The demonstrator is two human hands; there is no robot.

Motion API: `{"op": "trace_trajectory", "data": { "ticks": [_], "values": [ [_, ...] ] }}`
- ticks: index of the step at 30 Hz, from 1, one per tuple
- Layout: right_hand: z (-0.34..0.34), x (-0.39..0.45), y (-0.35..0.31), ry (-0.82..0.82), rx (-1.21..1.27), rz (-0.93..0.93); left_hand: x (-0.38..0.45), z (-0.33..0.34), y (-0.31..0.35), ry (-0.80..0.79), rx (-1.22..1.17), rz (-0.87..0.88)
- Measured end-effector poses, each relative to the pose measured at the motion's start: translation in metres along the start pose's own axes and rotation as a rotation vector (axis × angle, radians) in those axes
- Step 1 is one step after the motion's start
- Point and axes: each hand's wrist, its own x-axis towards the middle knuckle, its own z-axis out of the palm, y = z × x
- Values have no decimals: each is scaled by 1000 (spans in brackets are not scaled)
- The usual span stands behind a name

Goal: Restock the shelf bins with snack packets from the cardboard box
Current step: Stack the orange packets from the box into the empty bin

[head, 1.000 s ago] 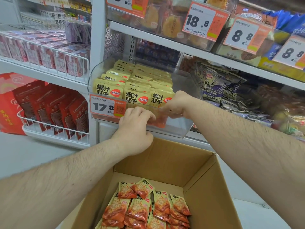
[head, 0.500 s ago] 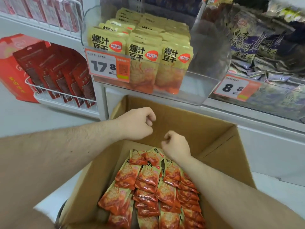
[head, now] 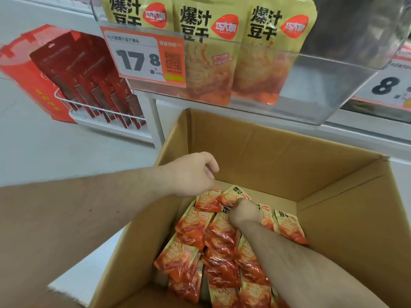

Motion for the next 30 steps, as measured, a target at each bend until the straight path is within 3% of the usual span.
{"op": "trace_trajectory", "data": {
  "ticks": [3, 6, 9, 13, 16, 19, 24, 27, 30],
  "values": [
    [-23, -16, 2, 243, 55, -91, -3, 3, 3, -14, -203, -162],
    [-52, -42, 1, 284, 297, -187, -8, 5, 5, -88, -425, -410],
    [-82, -80, -3, 324, 441, -402, -7, 3, 7, -149, -674, -575],
    [-105, -123, -16, 350, 543, -710, -10, 0, 18, -136, -838, -542],
    [-107, -131, -19, 325, 530, -866, -14, -2, 22, 3, -741, -407],
    [-97, -101, -6, 288, 485, -660, -10, -8, 16, 171, -518, -303],
    [-62, -36, 18, 134, 59, -268, -6, -10, 8, 150, -399, -269],
    [-40, -20, 23, 44, -181, -226, -1, -5, 5, 113, -385, -261],
    [-26, -12, 23, 53, -380, -279, 4, -4, 2, 79, -408, -272]
  ]
}}
